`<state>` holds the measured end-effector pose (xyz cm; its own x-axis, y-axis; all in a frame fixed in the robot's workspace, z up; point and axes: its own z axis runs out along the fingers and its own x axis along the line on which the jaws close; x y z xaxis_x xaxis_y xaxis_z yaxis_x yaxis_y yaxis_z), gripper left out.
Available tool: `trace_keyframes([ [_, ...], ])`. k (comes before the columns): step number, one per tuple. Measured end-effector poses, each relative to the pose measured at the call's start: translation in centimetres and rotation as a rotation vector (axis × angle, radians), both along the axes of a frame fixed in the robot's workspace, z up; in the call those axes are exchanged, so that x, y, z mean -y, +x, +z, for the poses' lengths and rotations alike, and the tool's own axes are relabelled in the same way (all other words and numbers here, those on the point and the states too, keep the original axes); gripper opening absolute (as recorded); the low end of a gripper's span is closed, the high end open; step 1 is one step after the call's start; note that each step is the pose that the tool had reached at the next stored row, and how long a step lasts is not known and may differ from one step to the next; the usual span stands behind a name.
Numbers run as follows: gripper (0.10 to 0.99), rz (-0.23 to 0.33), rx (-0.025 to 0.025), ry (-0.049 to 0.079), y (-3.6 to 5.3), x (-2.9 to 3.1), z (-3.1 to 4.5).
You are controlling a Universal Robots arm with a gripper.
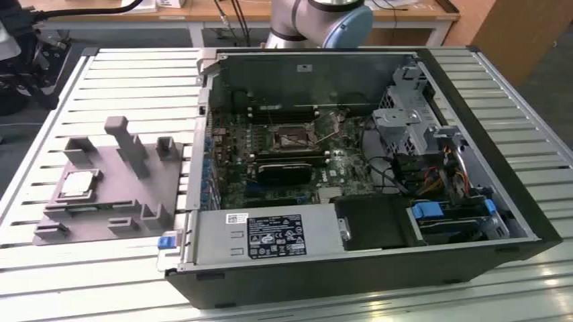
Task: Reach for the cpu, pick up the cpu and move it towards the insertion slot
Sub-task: 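Reach for the cpu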
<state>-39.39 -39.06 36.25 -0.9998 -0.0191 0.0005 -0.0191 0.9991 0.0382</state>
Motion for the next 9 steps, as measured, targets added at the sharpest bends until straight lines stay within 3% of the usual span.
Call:
trace_keyframes([
  [5,0.106,0.0,-0.0001,0.0,-0.02,0.0,-0.01],
  [9,0.106,0.0,-0.0001,-0.001,-0.59,0.02,-0.09],
])
